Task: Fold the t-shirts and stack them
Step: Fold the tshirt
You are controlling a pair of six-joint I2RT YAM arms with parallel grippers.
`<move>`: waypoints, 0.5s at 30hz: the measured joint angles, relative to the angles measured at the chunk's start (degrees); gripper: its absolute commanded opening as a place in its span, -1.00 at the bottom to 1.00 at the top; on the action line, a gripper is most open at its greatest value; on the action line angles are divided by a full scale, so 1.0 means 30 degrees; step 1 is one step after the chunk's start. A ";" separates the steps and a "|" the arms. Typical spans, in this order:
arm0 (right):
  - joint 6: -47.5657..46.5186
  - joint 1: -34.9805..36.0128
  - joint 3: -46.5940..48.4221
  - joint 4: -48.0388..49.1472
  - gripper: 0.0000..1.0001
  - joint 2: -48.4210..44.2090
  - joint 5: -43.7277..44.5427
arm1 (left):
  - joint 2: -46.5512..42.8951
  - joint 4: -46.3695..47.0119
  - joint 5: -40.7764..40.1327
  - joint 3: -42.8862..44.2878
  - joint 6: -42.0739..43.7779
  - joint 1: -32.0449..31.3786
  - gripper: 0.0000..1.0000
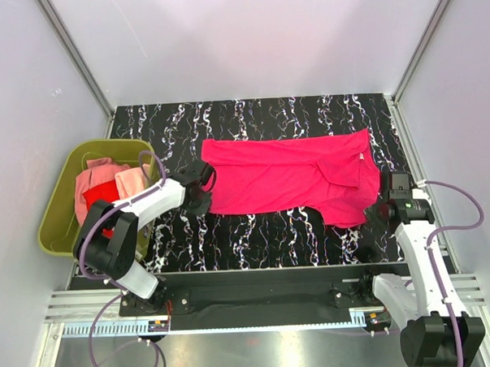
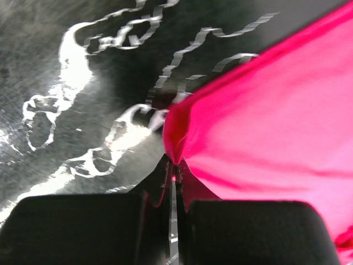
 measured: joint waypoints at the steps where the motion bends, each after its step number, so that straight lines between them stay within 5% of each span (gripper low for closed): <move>1: -0.0219 0.0000 0.0219 -0.0015 -1.00 0.0044 0.0189 | -0.0007 -0.0255 -0.0138 0.0372 0.0138 0.0000 -1.00; 15: -0.2783 0.0029 0.3206 0.0117 -1.00 0.1982 0.1559 | 0.0619 -0.2361 -0.1814 0.4189 0.1880 0.0095 -1.00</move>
